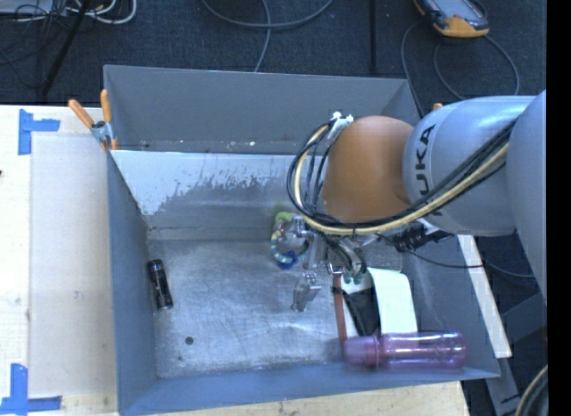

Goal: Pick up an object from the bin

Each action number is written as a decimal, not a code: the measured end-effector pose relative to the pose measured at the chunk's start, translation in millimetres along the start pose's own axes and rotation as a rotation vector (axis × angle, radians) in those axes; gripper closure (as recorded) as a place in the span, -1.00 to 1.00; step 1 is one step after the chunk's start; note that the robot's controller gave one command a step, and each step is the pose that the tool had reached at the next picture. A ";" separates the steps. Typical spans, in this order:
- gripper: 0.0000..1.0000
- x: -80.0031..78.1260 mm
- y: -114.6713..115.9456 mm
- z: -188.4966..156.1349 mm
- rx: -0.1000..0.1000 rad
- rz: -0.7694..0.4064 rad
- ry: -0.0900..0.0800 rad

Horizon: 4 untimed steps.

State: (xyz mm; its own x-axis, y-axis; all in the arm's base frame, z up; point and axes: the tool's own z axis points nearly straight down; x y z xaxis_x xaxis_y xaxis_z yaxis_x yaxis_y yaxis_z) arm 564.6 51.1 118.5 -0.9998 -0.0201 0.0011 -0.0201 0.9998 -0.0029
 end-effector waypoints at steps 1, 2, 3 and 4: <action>-1.00 12.6 3.2 -45.1 -0.003 -0.085 0.008; -1.00 11.5 2.5 -97.0 -0.003 -0.178 -0.003; -1.00 18.2 -19.4 -63.5 -0.002 -0.377 -0.010; -1.00 30.3 -48.5 -10.0 -0.006 -0.618 0.000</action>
Offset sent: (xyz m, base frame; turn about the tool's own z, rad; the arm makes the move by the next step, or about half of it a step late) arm -0.0129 -0.0052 0.0506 -0.5391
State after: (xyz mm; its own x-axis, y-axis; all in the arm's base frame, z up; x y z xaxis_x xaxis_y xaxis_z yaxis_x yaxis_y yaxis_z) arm 535.3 2.1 128.6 -0.8031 -0.5959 0.0012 -0.5959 0.8031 0.0039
